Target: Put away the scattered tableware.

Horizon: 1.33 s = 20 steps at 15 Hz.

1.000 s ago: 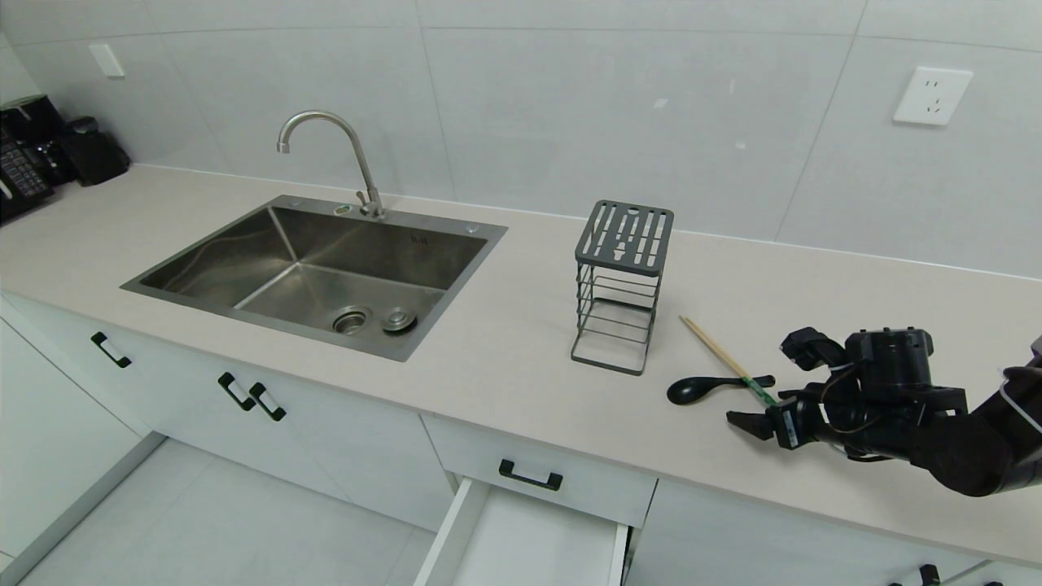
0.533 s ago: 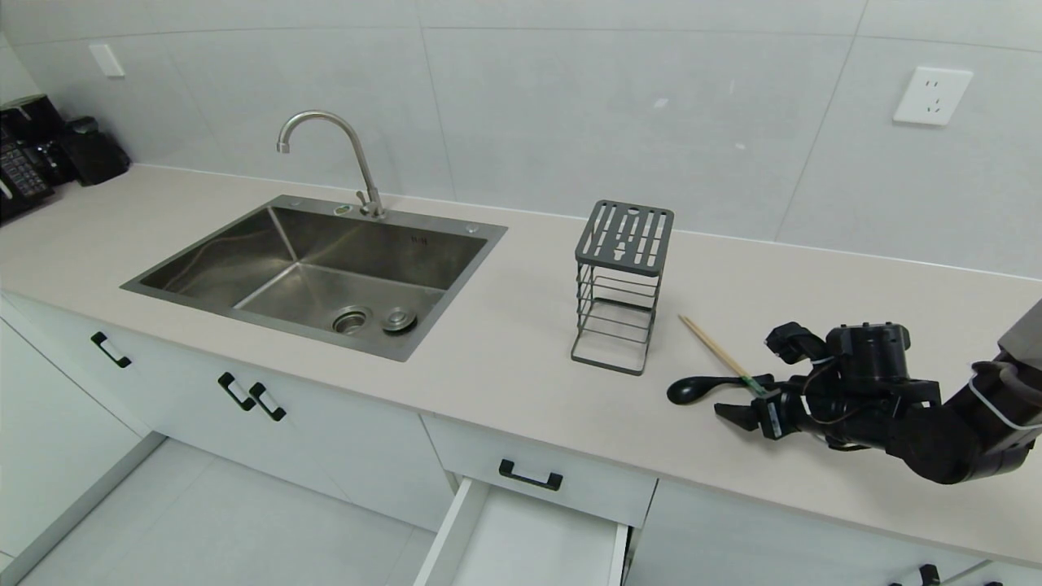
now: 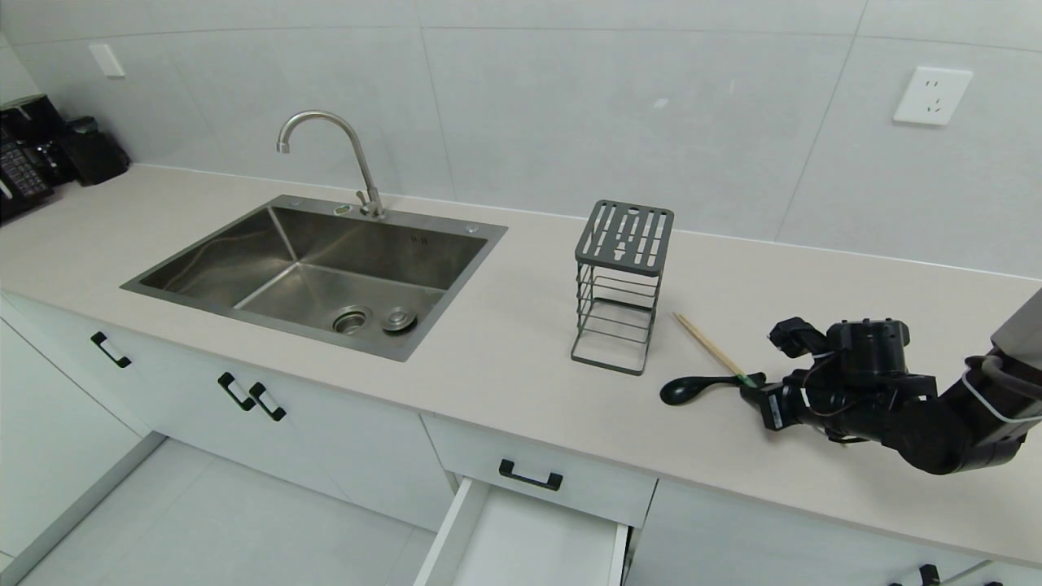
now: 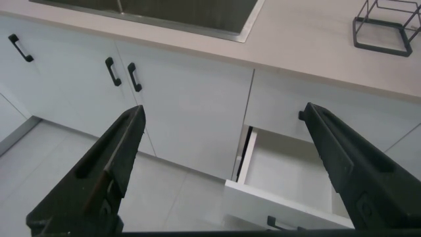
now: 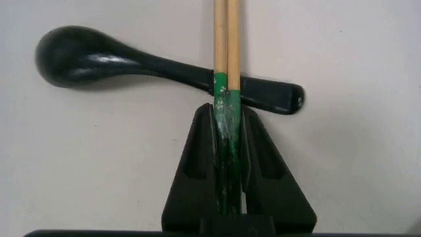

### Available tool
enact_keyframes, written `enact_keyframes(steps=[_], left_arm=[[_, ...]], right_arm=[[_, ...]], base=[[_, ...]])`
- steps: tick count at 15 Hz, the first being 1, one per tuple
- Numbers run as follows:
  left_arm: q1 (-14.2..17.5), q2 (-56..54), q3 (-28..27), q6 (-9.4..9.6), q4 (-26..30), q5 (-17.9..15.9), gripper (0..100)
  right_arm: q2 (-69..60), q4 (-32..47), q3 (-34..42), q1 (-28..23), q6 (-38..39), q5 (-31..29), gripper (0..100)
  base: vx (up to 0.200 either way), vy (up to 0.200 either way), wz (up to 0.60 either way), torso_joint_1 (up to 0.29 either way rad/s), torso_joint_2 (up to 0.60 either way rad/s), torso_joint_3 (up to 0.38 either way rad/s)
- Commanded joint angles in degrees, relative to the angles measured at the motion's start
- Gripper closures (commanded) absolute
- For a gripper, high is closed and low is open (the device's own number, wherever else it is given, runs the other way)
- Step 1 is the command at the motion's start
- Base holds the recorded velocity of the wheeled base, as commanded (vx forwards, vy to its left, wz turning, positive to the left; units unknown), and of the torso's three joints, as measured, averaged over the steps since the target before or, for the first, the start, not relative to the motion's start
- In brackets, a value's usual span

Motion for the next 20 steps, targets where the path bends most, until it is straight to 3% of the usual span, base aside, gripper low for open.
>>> enact_keyframes(steps=[1, 4, 10, 14, 17, 20], left_arm=[[0.02, 0.07, 0.00, -0.02, -0.04, 0.01, 0], [0.02, 0.07, 0.00, -0.02, -0.04, 0.01, 0], [0.02, 0.07, 0.00, -0.02, -0.04, 0.01, 0], [0.02, 0.07, 0.00, -0.02, -0.04, 0.01, 0], [0.02, 0.07, 0.00, -0.02, -0.04, 0.01, 0], [0.02, 0.07, 0.00, -0.02, -0.04, 0.01, 0]], right_arm=[[-1.05, -0.12, 0.09, -0.92, -0.13, -0.01, 100], [-7.21, -0.82, 1.23, -1.36, -0.21, -0.01, 100], [-29.79, -4.60, 15.03, -0.57, -0.48, 0.43, 100], [-42.45, -4.60, 18.19, 3.13, -0.57, 1.93, 100], [-46.05, -4.25, 17.05, 5.32, -5.22, 7.99, 100], [-46.76, -0.91, 15.91, 14.02, -5.49, 8.43, 100]], base=[[0.000, 0.000, 0.00, 0.000, 0.00, 0.000], [0.000, 0.000, 0.00, 0.000, 0.00, 0.000], [0.000, 0.000, 0.00, 0.000, 0.00, 0.000], [0.000, 0.000, 0.00, 0.000, 0.00, 0.000], [0.000, 0.000, 0.00, 0.000, 0.00, 0.000], [0.000, 0.000, 0.00, 0.000, 0.00, 0.000]])
